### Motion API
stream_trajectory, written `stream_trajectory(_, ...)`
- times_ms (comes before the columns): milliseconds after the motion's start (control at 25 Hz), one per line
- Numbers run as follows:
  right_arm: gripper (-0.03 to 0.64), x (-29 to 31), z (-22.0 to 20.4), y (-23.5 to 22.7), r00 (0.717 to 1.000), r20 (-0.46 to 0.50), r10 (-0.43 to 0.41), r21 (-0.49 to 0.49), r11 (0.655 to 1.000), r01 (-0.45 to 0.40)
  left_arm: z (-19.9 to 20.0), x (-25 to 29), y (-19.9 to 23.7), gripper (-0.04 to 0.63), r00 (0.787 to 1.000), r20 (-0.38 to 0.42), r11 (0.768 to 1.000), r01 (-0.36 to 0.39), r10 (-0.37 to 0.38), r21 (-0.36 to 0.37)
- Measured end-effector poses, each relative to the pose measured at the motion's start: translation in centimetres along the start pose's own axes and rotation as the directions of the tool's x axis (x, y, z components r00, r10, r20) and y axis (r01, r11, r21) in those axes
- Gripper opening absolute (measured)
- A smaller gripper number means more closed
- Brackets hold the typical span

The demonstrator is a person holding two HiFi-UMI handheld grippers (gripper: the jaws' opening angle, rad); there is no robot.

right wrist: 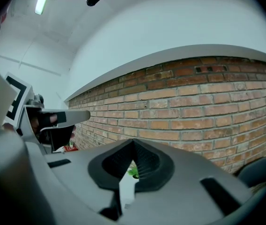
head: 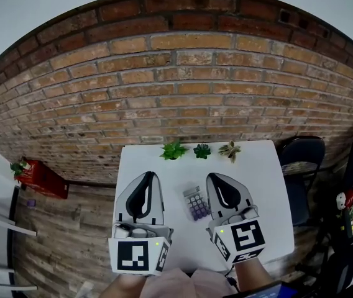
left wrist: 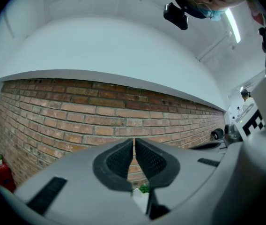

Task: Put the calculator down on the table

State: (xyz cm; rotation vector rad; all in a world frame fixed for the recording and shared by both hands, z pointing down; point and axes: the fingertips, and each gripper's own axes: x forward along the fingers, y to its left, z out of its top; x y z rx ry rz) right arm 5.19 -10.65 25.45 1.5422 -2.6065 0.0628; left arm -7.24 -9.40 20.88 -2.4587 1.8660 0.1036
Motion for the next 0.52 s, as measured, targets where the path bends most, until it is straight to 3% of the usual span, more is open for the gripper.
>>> stream_trajectory(520, -0.002, 0.06, -0.75, 0.16, 1.0, -0.014, 0.001, -0.001, 1.0, -0.001, -0.85, -0.13, -0.34, 0.023, 1.0, -0.017, 1.0, 0.007, -0.006, 0.006)
